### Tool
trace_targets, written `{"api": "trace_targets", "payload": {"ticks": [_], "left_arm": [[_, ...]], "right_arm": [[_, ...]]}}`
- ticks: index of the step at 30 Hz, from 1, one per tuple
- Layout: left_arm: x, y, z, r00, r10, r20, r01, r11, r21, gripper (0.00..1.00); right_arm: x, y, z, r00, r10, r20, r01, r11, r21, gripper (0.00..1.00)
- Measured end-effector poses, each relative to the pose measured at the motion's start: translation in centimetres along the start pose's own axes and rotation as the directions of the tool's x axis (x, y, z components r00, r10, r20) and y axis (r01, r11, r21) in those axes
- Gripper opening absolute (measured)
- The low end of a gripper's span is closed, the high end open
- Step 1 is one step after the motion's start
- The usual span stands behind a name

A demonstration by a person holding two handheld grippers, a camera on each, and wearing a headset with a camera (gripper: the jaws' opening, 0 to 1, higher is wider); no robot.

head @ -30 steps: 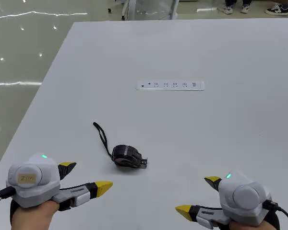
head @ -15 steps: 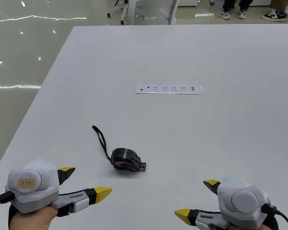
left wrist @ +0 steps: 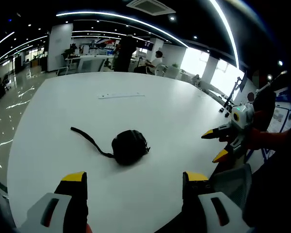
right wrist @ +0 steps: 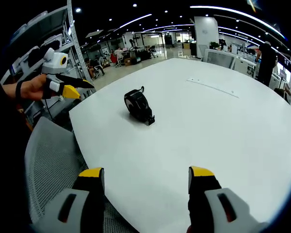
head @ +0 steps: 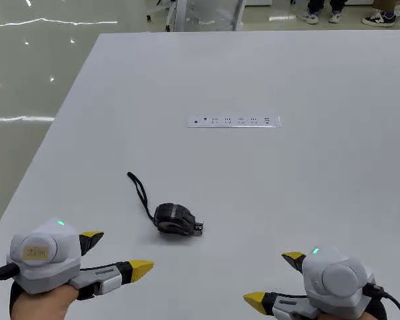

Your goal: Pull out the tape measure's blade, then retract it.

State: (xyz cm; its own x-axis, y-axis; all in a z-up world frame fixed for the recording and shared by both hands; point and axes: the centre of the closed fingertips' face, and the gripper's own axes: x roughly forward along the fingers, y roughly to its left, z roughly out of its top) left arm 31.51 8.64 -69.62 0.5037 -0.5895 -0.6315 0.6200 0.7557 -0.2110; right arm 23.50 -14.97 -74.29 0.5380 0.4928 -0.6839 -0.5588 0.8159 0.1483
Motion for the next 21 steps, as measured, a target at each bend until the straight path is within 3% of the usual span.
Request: {"api": "trace_targets", "payload": {"ticks": [9,21], "left_arm": [[0.9,0.6,0.1,0.9993,-0.021,-0.03,0.022,0.999,0.033,0.77],[2.6,0.5,1.4,0.9956,-0.068,-0.065,0.073,0.994,0.087,0.77]], "right_arm": [[1.0,-0.4,0.2,0.9997,0.016,-0.021,-0.016,1.0,-0.019,0.71],[3.0,-1.3,1.3,0.9982,0.035,-0.047,-0.038,0.998,-0.051,0.7]]}}
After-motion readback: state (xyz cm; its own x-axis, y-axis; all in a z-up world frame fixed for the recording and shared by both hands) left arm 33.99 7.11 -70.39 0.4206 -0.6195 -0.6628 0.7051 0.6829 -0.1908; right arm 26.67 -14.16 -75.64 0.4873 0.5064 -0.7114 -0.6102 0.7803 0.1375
